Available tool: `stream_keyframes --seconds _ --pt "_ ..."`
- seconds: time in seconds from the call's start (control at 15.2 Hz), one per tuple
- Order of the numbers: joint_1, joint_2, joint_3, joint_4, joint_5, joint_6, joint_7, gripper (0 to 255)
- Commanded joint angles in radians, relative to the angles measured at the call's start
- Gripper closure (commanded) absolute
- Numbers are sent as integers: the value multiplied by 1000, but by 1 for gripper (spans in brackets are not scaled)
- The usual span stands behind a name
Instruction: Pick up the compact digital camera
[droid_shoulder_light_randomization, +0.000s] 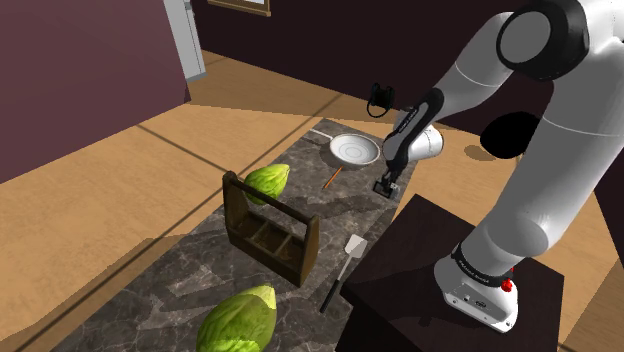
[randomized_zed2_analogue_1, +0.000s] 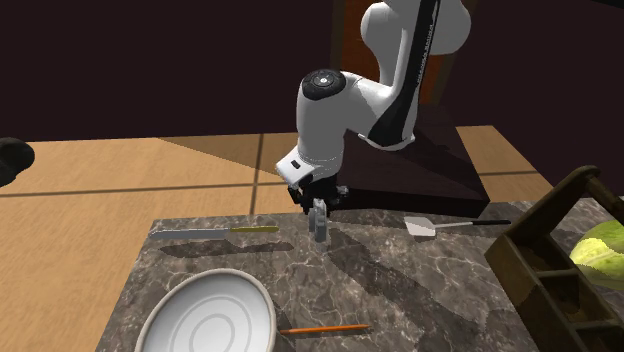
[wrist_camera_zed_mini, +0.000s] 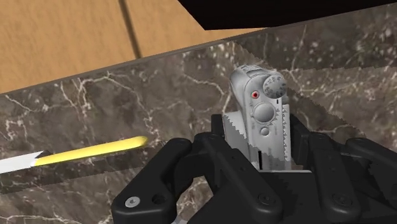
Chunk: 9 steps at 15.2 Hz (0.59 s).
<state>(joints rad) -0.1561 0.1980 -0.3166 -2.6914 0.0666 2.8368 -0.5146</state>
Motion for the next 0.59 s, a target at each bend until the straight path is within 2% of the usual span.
stream_keyframes --seconds 0.0,0.4,0.53 --pt "15 -37 -21 -4 -32 -31 24 255" --pt "32 -148 -58 -13 -125 -128 87 255" --pt "31 -151 -57 -13 -127 -130 88 255"
